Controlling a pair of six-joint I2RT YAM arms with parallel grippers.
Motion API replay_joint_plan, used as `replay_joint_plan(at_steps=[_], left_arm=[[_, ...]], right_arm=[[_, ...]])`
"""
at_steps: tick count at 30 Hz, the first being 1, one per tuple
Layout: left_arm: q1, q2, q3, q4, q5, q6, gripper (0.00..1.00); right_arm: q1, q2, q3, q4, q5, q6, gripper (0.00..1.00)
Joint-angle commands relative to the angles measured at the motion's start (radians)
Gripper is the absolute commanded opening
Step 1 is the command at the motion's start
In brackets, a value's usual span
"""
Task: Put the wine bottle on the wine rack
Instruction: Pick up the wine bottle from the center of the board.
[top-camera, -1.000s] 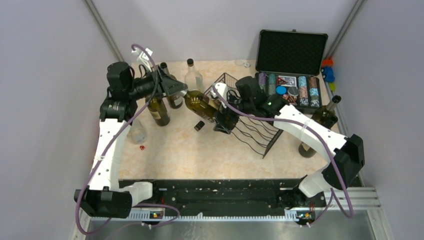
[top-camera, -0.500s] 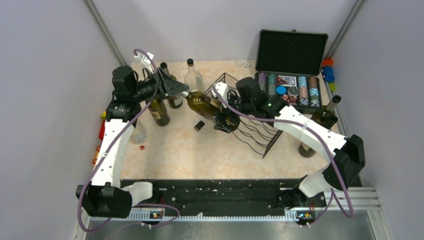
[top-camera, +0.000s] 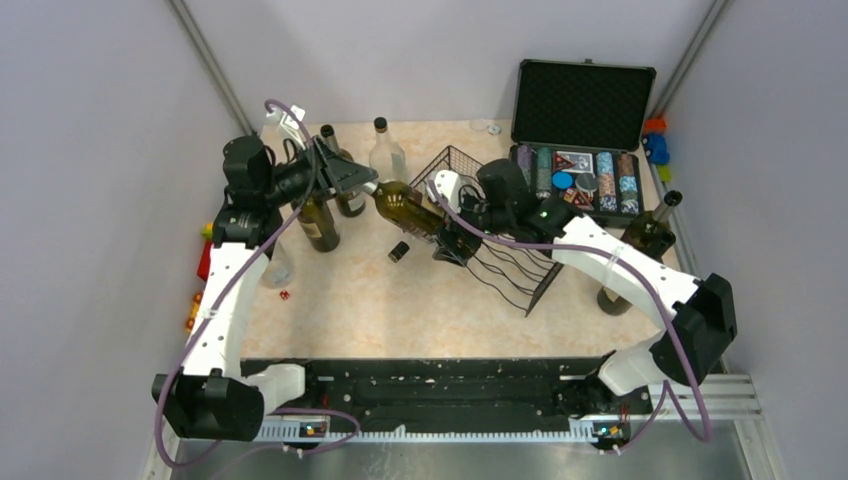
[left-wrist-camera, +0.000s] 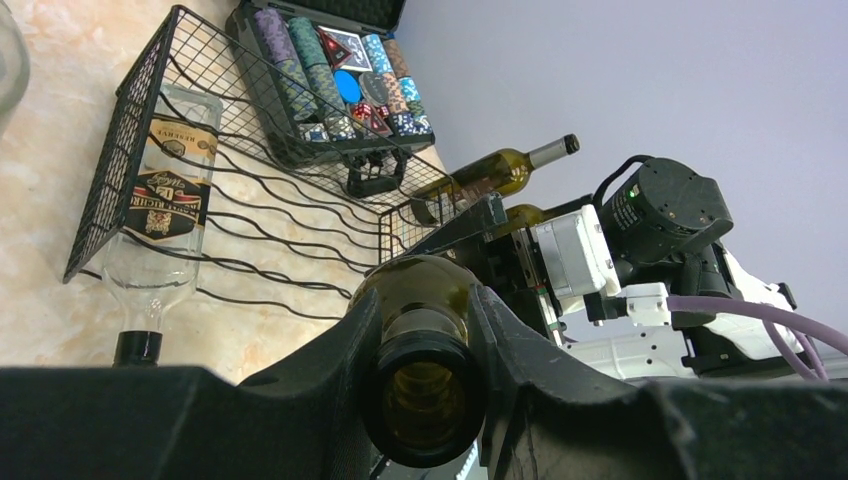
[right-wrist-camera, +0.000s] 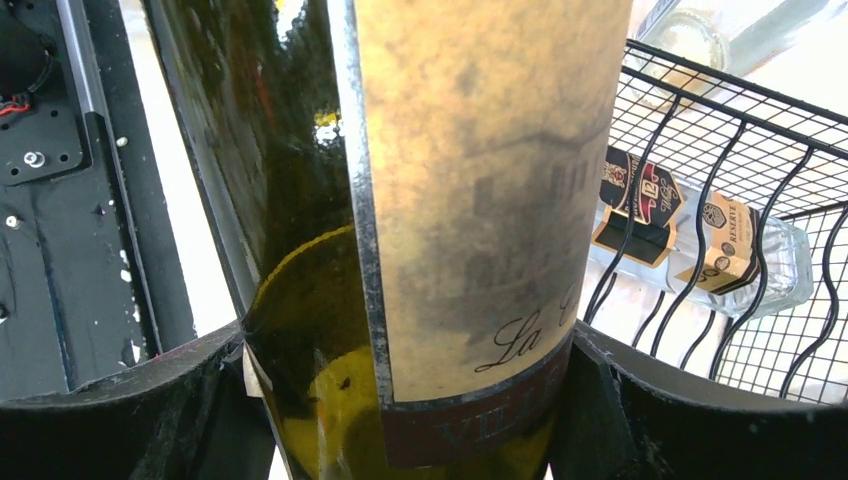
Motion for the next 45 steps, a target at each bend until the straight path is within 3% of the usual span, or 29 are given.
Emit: replay_joint_plan(at_steps=[1,3,5,15,22,28,31,34,38,45], left_arm=[[0.002,-0.057,-0.005,0.099,0.045,-0.031,0.00],[0.002,-0.054,-0.004,0.076,0.052,0.004,0.02],[0.002,-0.055,-0.001,0.042,0.053,0.053,0.13],[0.002,-0.061,0.040,-0.223,-0.028,0.363,0.67],[0.002,-0.079,0.177,-0.471,-0.141,0.716,0.91],[-0.032,-0.046,0.360,-0.730,-0.179,1.093,0.92],[-0.092,-0.035,0.420,-0.833,-0.231,1.229,0.92],[-0.219,-0.030,0.447,-0.917,-0.339,1.347,0.92],[-0.413,-0.025,0.412,-0.958,-0.538,1.434,0.92],[-0.571,-0.022,0.334,-0.948,-0.613,1.563,0.93]], right_arm=[[-0.019,-0.057,0.016,0.027,0.022,-0.014,0.46],[-0.026,-0.067,0.015,0.023,0.033,-0.023,0.31],[-0.032,-0.085,0.005,0.024,0.047,-0.029,0.00],[-0.086,-0.187,-0.069,-0.017,-0.006,-0.112,0.00],[-0.115,-0.220,-0.093,-0.090,-0.017,-0.203,0.00],[-0.115,-0.200,-0.072,-0.208,-0.109,-0.254,0.00],[-0.115,-0.174,-0.041,-0.270,-0.148,-0.276,0.00],[-0.114,-0.138,-0.012,-0.322,-0.181,-0.293,0.00],[-0.114,-0.097,0.010,-0.360,-0.237,-0.309,0.00],[-0.114,-0.074,0.014,-0.371,-0.322,-0.325,0.00]])
